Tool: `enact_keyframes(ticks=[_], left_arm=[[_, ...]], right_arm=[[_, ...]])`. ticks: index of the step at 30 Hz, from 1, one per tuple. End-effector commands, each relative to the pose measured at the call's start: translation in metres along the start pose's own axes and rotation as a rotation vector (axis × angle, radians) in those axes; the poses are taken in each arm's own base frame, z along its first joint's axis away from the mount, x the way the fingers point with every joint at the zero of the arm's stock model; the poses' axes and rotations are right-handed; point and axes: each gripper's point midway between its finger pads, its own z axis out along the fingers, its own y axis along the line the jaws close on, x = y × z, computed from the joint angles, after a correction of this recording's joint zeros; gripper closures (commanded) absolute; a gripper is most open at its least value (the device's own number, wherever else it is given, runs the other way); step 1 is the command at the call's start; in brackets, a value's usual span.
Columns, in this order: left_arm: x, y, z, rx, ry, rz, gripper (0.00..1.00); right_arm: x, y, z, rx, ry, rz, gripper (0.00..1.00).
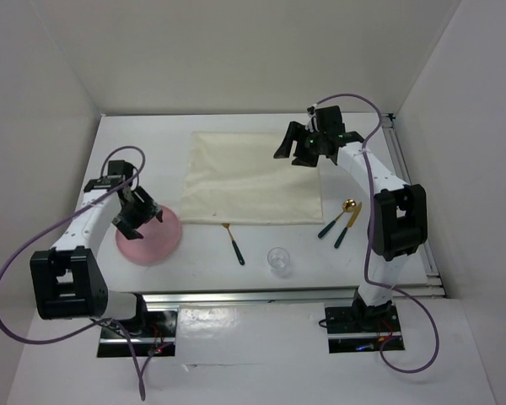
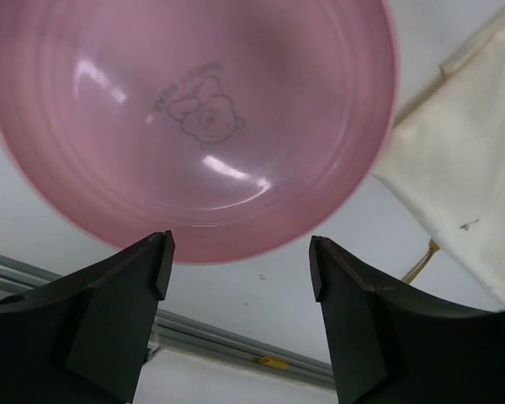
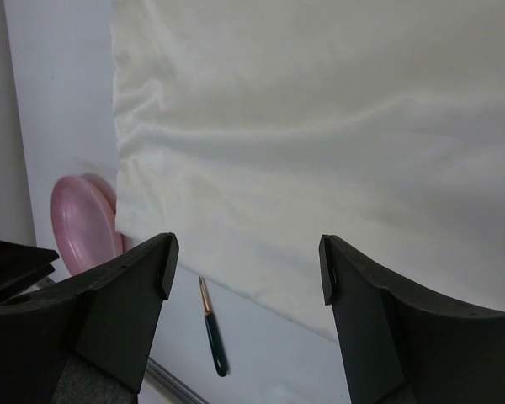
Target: Set the dinner table for one person
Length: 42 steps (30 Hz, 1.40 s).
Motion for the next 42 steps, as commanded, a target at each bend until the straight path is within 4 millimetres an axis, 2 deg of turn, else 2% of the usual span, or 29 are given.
enact_keyframes(ticks=[1, 3, 4, 7, 10, 15, 19, 20, 21, 23, 24, 26, 29, 31, 33, 34, 36, 37, 38, 39, 40, 42], left_arm=[[0.012, -0.034, 0.005, 0.036, 0.015, 0.196, 0.17], [0.018, -0.040, 0.009, -0.012, -0.003, 0.266, 0.16], [0.029, -0.048, 0.009, -0.022, -0.003, 0.314, 0.16], [0.044, -0.054, 0.022, -0.072, -0.005, 0.392, 0.16], [0.048, -0.051, 0.038, -0.195, -0.015, 0.424, 0.17], [0.047, -0.045, 0.051, -0.288, -0.054, 0.414, 0.28], [0.045, -0.042, 0.060, -0.300, -0.048, 0.404, 0.43], [0.045, -0.035, 0.064, -0.320, -0.036, 0.396, 0.48], [0.045, -0.035, 0.064, -0.321, -0.036, 0.396, 0.61], [0.046, -0.032, 0.063, -0.332, -0.028, 0.399, 0.78], [0.039, -0.036, 0.054, -0.322, -0.061, 0.396, 0.91], [0.031, -0.034, 0.039, -0.330, -0.087, 0.387, 1.00], [0.008, -0.050, 0.005, -0.267, -0.193, 0.398, 1.00], [-0.003, -0.071, -0.020, -0.207, -0.266, 0.433, 1.00], [-0.005, -0.088, -0.034, -0.180, -0.279, 0.500, 1.00], [-0.009, -0.113, -0.051, -0.113, -0.294, 0.512, 1.00], [-0.005, -0.135, -0.050, -0.125, -0.264, 0.595, 1.00], [-0.005, -0.171, -0.071, -0.049, -0.307, 0.623, 1.00], [-0.001, -0.187, -0.074, -0.027, -0.305, 0.662, 1.00], [0.005, -0.200, -0.076, -0.019, -0.291, 0.684, 1.00], [0.008, -0.235, -0.075, 0.018, -0.308, 0.714, 1.00], [0.019, -0.261, -0.070, 0.054, -0.274, 0.752, 1.00]], right_arm=[[-0.001, 0.003, -0.001, -0.020, -0.009, -0.027, 0.20], [-0.001, 0.003, -0.001, -0.020, -0.009, -0.027, 0.20], [-0.001, 0.003, -0.001, -0.020, -0.009, -0.027, 0.20], [0.000, 0.003, -0.003, -0.020, -0.009, -0.027, 0.19], [0.002, 0.002, -0.004, -0.016, -0.002, -0.024, 0.19], [-0.004, 0.001, -0.009, -0.006, -0.017, -0.021, 0.19], [-0.004, 0.001, -0.009, -0.006, -0.017, -0.021, 0.19], [-0.004, 0.001, -0.009, -0.006, -0.017, -0.021, 0.19], [-0.004, 0.001, -0.009, -0.006, -0.017, -0.021, 0.19], [-0.005, 0.002, -0.011, -0.005, -0.016, -0.020, 0.19], [-0.006, 0.000, -0.010, 0.003, -0.021, -0.020, 0.19], [-0.007, 0.002, -0.012, 0.003, -0.019, -0.020, 0.19], [-0.011, 0.001, -0.017, 0.004, -0.033, -0.018, 0.19], [-0.015, 0.000, -0.021, 0.005, -0.046, -0.016, 0.19], [-0.019, 0.002, -0.022, 0.001, -0.054, -0.019, 0.19], [-0.019, 0.002, -0.022, 0.001, -0.054, -0.019, 0.19], [-0.023, -0.004, -0.029, 0.012, -0.065, -0.007, 0.19], [-0.022, -0.005, -0.029, 0.016, -0.057, -0.013, 0.19], [-0.027, -0.006, -0.035, 0.016, -0.075, -0.011, 0.19], [-0.027, -0.015, -0.036, 0.037, -0.079, 0.001, 0.19], [-0.023, -0.014, -0.042, 0.038, -0.078, 0.002, 0.19], [-0.031, -0.033, -0.053, 0.101, -0.122, 0.022, 0.19]])
